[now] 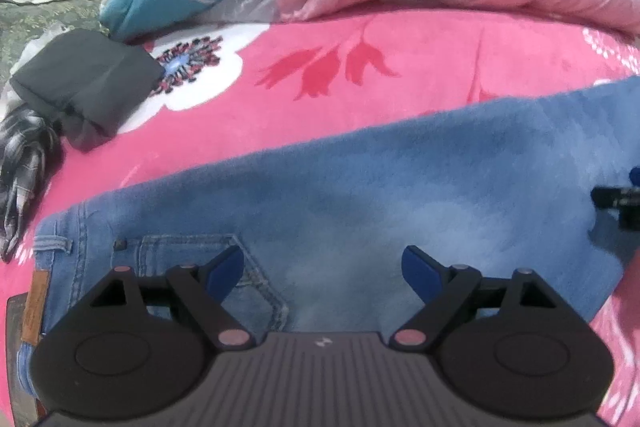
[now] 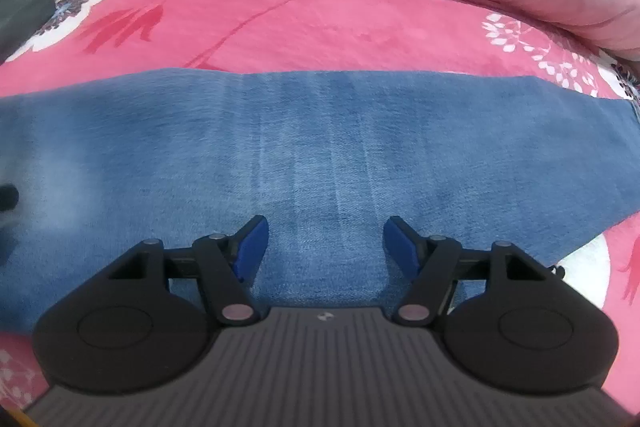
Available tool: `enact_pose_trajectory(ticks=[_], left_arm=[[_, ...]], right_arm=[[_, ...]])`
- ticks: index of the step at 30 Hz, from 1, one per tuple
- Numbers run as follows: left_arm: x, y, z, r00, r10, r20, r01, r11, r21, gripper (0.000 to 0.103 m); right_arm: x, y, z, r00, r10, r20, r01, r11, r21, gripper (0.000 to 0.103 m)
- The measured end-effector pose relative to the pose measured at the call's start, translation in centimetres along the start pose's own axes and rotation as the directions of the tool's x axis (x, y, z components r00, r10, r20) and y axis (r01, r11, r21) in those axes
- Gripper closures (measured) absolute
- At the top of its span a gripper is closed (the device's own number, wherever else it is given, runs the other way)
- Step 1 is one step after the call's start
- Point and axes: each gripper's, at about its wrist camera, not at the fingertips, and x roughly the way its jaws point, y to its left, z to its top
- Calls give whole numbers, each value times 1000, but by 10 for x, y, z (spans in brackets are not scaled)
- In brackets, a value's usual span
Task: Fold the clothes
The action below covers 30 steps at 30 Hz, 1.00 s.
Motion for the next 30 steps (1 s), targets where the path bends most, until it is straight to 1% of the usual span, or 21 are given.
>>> enact_pose_trajectory(ticks=[4, 7, 12, 16, 22, 30], left_arm=[[-5, -19, 8, 999, -7, 37, 6, 1000, 17, 16], [-4, -36, 12, 999, -26, 42, 25, 999, 29, 16], [2, -60, 10, 999, -51, 0, 51, 998, 32, 16], [10, -71, 3, 999, -40, -36, 42, 998, 37, 16], [18, -71, -3, 998, -15, -57, 13, 999, -31, 10], [18, -73, -3, 998, 4, -70, -7, 999, -45, 7]], right_arm=[[0, -2, -3, 1000, 17, 13, -17, 1000, -9, 36], [-1, -4, -5, 999, 30, 23, -30, 999, -18, 36], [-2, -6, -9, 998, 51, 45, -50, 998, -33, 34], [-2, -8, -13, 995, 72, 66, -68, 996, -55, 33], [-2, -11, -16, 991, 102, 81, -95, 992, -86, 31], [-2, -14, -21, 987, 119, 110, -108, 989, -102, 29]])
